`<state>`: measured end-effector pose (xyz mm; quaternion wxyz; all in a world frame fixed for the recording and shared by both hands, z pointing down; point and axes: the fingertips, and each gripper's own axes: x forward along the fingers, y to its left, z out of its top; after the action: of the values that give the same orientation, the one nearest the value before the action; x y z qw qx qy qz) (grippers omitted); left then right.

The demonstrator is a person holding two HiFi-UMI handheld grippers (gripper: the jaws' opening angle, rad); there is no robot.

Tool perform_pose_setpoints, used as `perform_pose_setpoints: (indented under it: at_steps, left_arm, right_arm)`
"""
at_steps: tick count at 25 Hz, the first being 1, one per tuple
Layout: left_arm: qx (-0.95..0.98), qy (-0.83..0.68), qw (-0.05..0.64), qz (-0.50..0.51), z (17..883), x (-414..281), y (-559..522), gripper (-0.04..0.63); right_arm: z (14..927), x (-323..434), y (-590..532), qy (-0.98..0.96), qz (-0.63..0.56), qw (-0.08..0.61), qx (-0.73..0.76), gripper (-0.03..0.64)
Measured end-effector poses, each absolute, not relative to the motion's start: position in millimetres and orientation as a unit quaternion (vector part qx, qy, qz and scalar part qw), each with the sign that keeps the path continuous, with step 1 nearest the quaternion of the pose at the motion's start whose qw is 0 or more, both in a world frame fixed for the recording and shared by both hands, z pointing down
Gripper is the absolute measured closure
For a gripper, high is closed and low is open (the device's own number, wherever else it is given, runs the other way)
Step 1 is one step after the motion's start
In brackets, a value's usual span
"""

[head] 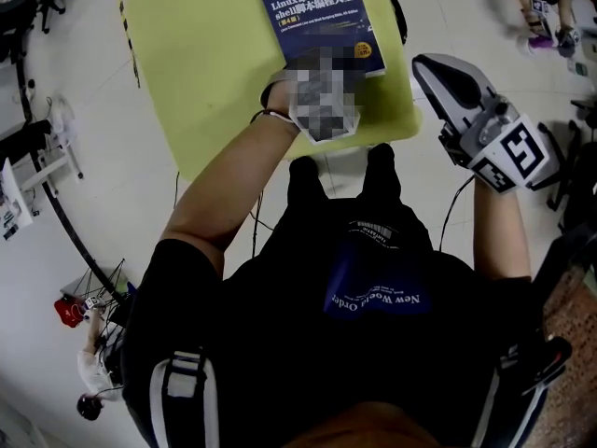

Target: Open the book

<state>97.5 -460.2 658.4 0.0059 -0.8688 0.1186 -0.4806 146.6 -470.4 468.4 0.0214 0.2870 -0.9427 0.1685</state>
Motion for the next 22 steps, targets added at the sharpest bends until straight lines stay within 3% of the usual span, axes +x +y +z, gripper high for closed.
perform_pose_setpoints:
  at_steps: [7, 22]
  left_arm:
    - [-0.908, 0.163, -0.049, -0.383, 631.2, 86.8, -460.9, 0.466]
    - [-0.961, 0.146, -0.148, -0.18, 592.9, 59.1, -463.7, 0.497]
  right_arm:
    - [464.9, 145.4, -471.7, -0.943, 0.168, 0.025, 0.288, 0.629]
    - [464.7, 109.4, -479.9, -0.952, 0.164, 0.044, 0.256, 0.629]
